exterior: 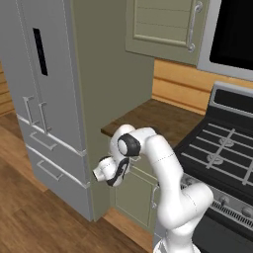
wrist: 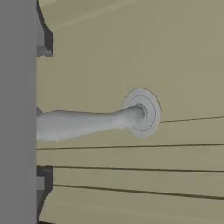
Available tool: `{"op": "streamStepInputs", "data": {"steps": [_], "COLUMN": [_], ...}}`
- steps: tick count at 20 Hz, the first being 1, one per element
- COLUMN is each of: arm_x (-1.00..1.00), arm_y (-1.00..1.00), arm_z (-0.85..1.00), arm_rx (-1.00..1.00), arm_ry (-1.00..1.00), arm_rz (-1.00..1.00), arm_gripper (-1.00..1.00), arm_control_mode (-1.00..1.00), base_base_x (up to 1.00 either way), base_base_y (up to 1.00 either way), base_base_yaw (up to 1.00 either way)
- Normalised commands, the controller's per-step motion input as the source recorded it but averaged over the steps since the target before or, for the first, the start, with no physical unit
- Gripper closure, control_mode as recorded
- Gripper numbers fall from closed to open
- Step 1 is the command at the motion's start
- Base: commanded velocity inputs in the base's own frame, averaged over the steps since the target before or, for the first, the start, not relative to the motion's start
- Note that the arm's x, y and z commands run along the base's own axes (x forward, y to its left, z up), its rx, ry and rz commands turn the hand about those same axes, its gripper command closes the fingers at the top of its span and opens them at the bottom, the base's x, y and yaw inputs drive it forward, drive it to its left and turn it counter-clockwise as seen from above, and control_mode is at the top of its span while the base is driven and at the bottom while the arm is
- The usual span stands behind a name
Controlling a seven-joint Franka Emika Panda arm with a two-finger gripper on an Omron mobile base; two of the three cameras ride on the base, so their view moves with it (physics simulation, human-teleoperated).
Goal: Take a straw from the drawer in front and place it inside the glass cup on the dining counter.
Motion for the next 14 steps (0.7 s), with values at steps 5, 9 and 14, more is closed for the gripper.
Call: {"op": "streamStepInputs", "data": {"steps": [5, 9, 14], "arm_x": [0.46, 0.09, -0.24], "arm_y": [0.0, 0.0, 0.0], "arm_z": [-0.16, -0.17, -0.04], "arm_rx": [0.06, 0.0, 0.0], "arm_ry": [0.06, 0.01, 0.0], "arm_rz": [0.07, 0.08, 0.07], "arm_gripper": [-1.0, 1.0, 1.0], "arm_control_mode": [-1.0, -1.0, -1.0], "base_base_x": [0.0, 0.0, 0.0], "base_base_y": [0.0, 0.0, 0.0], "base_base_yaw": [0.0, 0.0, 0.0]}}
